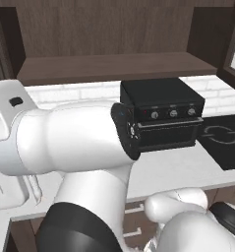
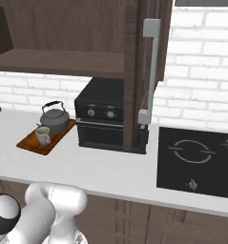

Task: Pick the kettle from the counter and place it on the tray. Then pick the mug from the cabinet and place it on the tray. Then close the cabinet doors.

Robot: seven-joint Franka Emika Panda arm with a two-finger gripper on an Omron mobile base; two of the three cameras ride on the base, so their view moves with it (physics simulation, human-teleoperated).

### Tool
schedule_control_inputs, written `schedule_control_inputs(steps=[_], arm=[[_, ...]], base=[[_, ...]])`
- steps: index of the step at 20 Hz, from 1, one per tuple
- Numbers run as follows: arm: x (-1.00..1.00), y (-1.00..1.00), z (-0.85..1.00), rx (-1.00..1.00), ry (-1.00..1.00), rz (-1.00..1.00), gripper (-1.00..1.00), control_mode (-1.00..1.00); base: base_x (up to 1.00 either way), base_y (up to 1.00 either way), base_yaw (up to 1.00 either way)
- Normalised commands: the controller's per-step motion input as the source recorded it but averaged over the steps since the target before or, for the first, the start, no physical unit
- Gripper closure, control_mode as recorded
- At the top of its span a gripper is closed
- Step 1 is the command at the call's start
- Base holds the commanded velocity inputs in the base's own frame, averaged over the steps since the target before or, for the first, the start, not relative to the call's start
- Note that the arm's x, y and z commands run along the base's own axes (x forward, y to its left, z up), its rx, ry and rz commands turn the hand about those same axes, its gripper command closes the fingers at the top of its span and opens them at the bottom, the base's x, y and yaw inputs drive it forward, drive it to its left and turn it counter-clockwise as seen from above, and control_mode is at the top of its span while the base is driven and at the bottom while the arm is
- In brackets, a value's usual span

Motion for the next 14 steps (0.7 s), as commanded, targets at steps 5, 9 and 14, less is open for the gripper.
schedule_control_inputs(steps=[5,9,14], arm=[[0.22,0.59,-0.13,0.0,0.0,-0.03,-1.0,-1.0],[0.56,0.56,-0.25,0.0,0.0,-0.08,-1.0,-1.0],[0.58,0.3,-0.28,0.0,0.0,-0.13,-1.0,-1.0]], base=[[0.0,0.0,0.0],[0.0,0.0,0.0],[0.0,0.0,0.0]])
